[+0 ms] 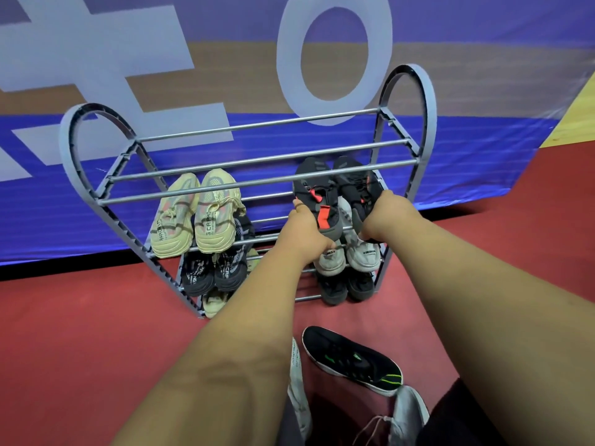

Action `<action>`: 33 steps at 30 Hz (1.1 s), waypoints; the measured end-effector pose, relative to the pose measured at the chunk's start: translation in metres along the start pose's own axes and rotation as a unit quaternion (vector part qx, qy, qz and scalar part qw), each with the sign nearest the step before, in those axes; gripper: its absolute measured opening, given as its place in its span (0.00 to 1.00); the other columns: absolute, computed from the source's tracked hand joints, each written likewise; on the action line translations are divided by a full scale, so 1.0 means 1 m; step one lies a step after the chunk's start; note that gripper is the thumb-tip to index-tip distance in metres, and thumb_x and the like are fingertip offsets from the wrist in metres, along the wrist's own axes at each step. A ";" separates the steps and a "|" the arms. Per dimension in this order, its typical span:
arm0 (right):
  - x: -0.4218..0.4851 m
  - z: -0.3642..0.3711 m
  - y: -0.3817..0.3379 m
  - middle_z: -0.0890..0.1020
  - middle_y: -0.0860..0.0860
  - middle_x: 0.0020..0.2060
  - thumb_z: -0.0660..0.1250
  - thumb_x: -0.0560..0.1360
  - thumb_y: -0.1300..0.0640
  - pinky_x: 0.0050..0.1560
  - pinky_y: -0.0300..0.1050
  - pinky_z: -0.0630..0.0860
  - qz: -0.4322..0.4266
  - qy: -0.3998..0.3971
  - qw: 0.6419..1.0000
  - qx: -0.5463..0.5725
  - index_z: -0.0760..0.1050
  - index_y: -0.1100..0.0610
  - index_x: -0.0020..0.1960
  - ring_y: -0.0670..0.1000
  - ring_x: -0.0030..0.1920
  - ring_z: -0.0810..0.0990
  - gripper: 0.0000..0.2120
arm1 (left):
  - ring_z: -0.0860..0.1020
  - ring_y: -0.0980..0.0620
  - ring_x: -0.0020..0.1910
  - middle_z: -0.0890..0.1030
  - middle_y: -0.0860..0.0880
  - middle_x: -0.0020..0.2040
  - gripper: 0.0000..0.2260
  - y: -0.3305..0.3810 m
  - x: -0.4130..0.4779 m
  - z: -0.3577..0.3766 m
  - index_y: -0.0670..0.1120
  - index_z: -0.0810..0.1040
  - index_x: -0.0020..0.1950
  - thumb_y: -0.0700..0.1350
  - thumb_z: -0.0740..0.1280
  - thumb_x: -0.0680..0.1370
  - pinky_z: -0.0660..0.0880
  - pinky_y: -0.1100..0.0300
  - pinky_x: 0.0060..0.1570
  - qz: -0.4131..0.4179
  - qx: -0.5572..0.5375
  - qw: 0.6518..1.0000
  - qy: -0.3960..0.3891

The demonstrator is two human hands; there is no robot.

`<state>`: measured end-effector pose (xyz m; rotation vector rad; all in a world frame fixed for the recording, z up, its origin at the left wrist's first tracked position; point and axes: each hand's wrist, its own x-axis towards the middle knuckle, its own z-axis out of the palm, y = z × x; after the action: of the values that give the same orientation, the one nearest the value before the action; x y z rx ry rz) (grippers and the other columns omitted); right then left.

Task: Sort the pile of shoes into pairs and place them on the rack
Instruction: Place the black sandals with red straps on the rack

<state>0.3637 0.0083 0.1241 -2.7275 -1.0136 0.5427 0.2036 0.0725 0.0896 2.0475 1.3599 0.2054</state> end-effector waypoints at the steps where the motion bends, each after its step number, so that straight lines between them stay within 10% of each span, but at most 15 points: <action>1: 0.001 0.001 0.004 0.75 0.55 0.42 0.75 0.75 0.59 0.28 0.44 0.67 -0.009 0.011 1.000 0.013 0.67 0.62 0.69 0.52 0.35 0.74 0.28 | 0.67 0.40 0.78 0.58 0.40 0.84 0.61 -0.002 -0.001 0.001 0.39 0.36 0.84 0.50 0.82 0.73 0.70 0.53 0.69 0.008 -0.006 1.000 0.004; 16: -0.013 -0.003 0.011 0.76 0.57 0.65 0.71 0.78 0.59 0.44 0.52 0.72 -0.036 0.055 0.997 0.044 0.66 0.59 0.71 0.62 0.57 0.80 0.24 | 0.63 0.37 0.80 0.57 0.37 0.83 0.50 -0.005 -0.014 0.004 0.39 0.45 0.85 0.52 0.77 0.78 0.66 0.45 0.77 0.045 0.051 0.998 0.016; 25: -0.078 -0.016 0.007 0.78 0.61 0.56 0.68 0.79 0.58 0.41 0.47 0.71 -0.175 -0.024 0.984 -0.027 0.73 0.61 0.55 0.58 0.46 0.76 0.08 | 0.77 0.39 0.65 0.79 0.41 0.66 0.20 -0.020 -0.086 -0.043 0.41 0.73 0.70 0.46 0.69 0.80 0.73 0.51 0.60 0.141 0.165 0.976 0.012; 33: -0.152 0.047 0.000 0.80 0.57 0.40 0.69 0.78 0.51 0.41 0.44 0.73 -0.226 -0.160 0.949 -0.149 0.77 0.59 0.44 0.59 0.42 0.77 0.11 | 0.83 0.40 0.55 0.86 0.40 0.55 0.15 -0.093 -0.146 -0.034 0.39 0.85 0.55 0.49 0.67 0.80 0.79 0.53 0.55 0.013 0.242 0.960 -0.141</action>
<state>0.2385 -0.0904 0.1224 -2.5492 -1.8764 0.8147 0.0513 -0.0170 0.0924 2.3748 1.2907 -0.4387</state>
